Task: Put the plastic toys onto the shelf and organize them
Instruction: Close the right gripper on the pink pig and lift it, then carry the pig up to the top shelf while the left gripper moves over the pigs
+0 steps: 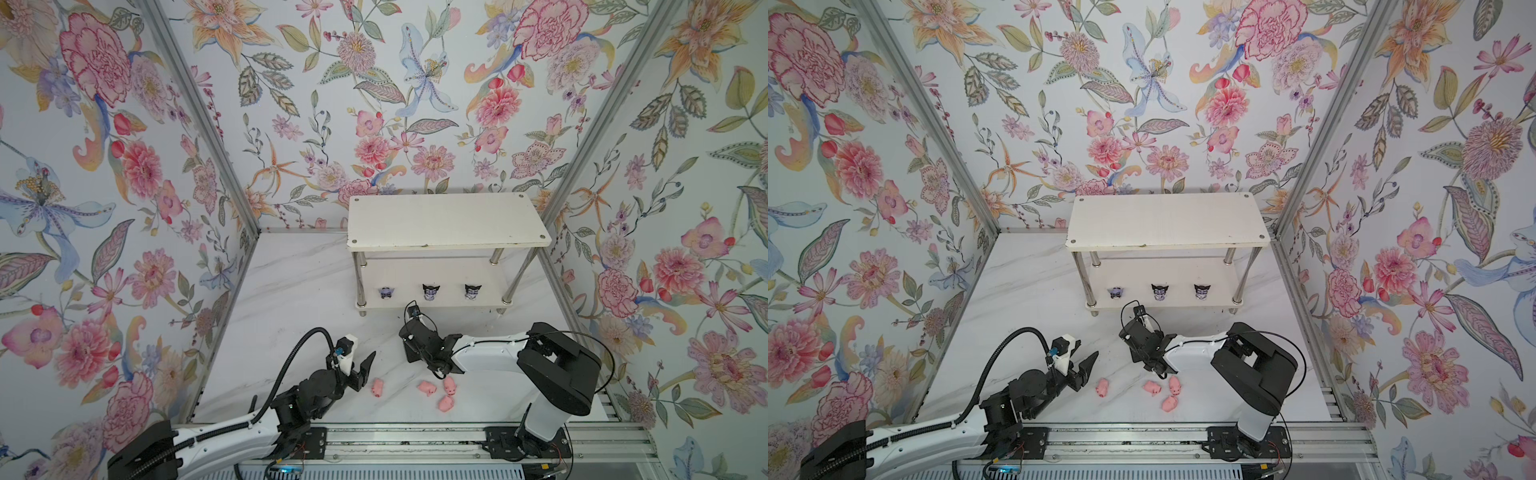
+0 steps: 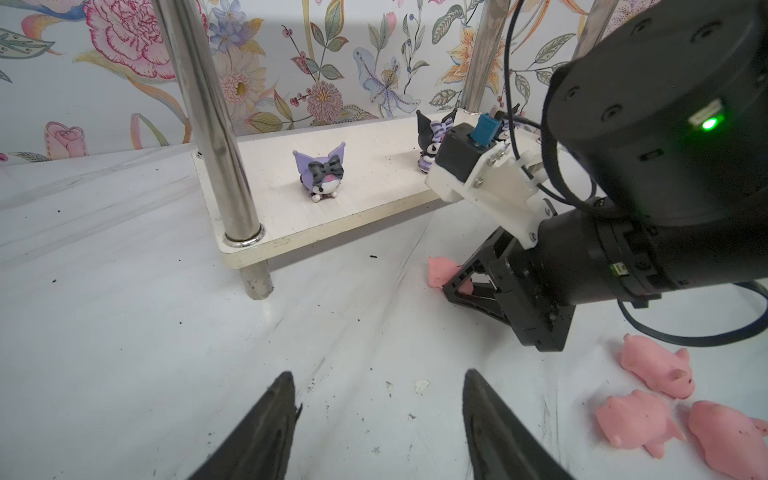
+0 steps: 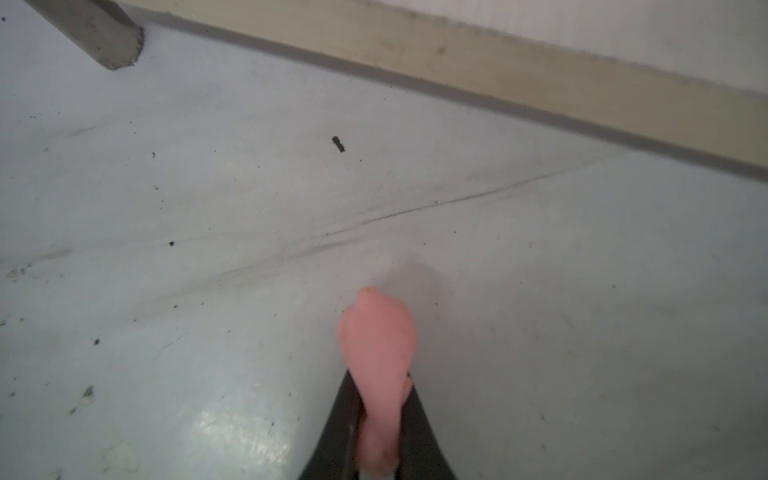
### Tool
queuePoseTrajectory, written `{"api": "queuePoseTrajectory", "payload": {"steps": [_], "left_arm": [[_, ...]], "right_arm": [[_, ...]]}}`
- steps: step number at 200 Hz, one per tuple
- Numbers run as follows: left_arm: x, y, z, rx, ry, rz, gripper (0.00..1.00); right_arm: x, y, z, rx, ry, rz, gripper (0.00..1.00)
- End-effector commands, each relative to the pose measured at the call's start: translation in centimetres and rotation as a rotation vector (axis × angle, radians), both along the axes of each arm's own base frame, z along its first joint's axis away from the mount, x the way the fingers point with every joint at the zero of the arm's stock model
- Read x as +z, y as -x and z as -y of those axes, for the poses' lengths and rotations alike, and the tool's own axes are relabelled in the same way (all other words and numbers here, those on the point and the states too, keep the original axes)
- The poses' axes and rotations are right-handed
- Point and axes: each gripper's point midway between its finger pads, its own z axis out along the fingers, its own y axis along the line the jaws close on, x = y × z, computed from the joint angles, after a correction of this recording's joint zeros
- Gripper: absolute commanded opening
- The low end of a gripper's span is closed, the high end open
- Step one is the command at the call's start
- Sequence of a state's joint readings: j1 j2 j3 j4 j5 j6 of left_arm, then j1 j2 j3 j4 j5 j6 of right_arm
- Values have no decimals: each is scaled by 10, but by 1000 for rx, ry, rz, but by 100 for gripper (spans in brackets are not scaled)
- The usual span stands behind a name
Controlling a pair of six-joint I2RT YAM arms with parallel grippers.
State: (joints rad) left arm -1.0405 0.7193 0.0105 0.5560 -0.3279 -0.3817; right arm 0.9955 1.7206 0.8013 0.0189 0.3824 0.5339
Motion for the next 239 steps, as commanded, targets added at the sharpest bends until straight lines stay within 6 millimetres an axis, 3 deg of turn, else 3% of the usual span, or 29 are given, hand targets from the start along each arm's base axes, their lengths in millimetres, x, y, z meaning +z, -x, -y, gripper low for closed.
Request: {"api": "queuePoseTrajectory", "payload": {"steps": [1,37,78,118,135,142,167,213,239], "left_arm": [[-28,4,-12,8,-38,-31,65],[-29,14,9,-112,-46,-53,62],[-35,27,46,-268,-47,-148,60],[-33,38,82,-379,-88,-161,64],[-30,44,91,-417,-108,-150,67],[-18,43,103,-434,-106,-130,69],[-13,55,127,-514,-188,-96,75],[-35,59,156,-588,-289,-116,80],[-48,64,172,-644,-334,-123,72]], "right_arm": [[4,19,-4,72,24,-56,2],[57,31,20,75,16,-16,1],[119,41,81,-23,-28,70,6],[151,50,131,-138,-142,80,6],[157,54,143,-157,-127,73,5],[160,55,147,-160,-114,70,5],[178,56,152,-157,-90,76,4],[247,46,174,-203,-55,183,3],[295,33,191,-244,-34,266,2]]}}
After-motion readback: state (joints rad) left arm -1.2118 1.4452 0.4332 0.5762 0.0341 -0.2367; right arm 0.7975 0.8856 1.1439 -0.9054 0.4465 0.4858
